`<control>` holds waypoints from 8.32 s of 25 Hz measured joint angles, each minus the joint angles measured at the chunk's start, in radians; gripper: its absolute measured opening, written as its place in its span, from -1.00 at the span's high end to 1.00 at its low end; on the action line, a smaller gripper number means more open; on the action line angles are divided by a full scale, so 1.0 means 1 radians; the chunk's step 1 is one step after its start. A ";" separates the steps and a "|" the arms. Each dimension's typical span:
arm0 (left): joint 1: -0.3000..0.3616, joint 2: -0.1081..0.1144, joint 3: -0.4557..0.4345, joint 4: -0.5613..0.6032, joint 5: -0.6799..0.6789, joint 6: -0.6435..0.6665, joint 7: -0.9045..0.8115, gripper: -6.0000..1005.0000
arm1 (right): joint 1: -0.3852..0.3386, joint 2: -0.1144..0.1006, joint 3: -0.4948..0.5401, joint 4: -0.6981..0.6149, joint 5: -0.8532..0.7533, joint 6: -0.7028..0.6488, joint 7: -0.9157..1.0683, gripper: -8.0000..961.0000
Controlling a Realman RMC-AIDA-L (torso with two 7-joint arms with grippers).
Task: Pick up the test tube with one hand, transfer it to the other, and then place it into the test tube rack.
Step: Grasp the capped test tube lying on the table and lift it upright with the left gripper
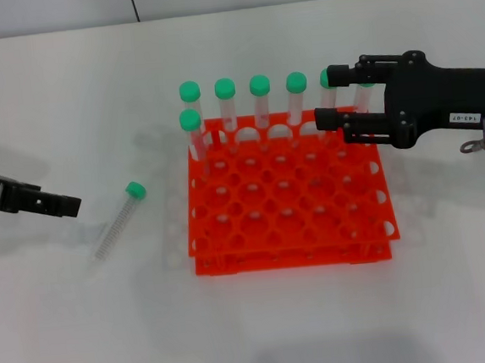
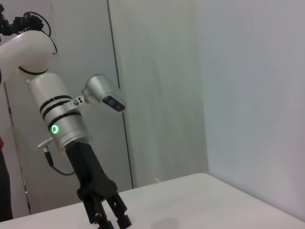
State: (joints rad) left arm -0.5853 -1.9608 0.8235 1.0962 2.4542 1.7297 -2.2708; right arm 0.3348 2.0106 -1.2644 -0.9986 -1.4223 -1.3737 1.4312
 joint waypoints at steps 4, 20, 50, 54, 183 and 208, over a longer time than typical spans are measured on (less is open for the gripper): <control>-0.040 -0.008 0.001 -0.039 0.080 -0.008 -0.030 -0.72 | 0.003 0.000 0.001 0.000 0.000 -0.001 0.000 -0.33; -0.094 -0.046 0.067 -0.174 0.179 -0.103 -0.036 -0.72 | 0.002 0.000 0.002 0.006 -0.001 -0.003 -0.004 -0.33; -0.127 -0.064 0.149 -0.219 0.198 -0.139 -0.033 -0.36 | 0.000 0.000 0.002 0.013 -0.001 -0.002 -0.008 -0.33; -0.131 -0.063 0.149 -0.220 0.198 -0.142 -0.031 -0.36 | 0.000 0.000 0.002 0.016 -0.001 -0.001 -0.008 -0.33; 0.071 -0.085 -0.005 0.006 -0.516 -0.290 0.351 0.60 | 0.002 0.000 0.024 0.028 0.013 0.015 -0.014 -0.33; -0.053 -0.114 0.058 -0.280 -0.644 -0.298 0.713 0.60 | 0.004 0.000 0.040 0.018 0.022 0.006 -0.014 -0.33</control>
State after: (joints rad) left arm -0.6385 -2.0753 0.8812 0.8164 1.8101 1.4319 -1.5575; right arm 0.3390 2.0110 -1.2241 -0.9802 -1.4005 -1.3673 1.4174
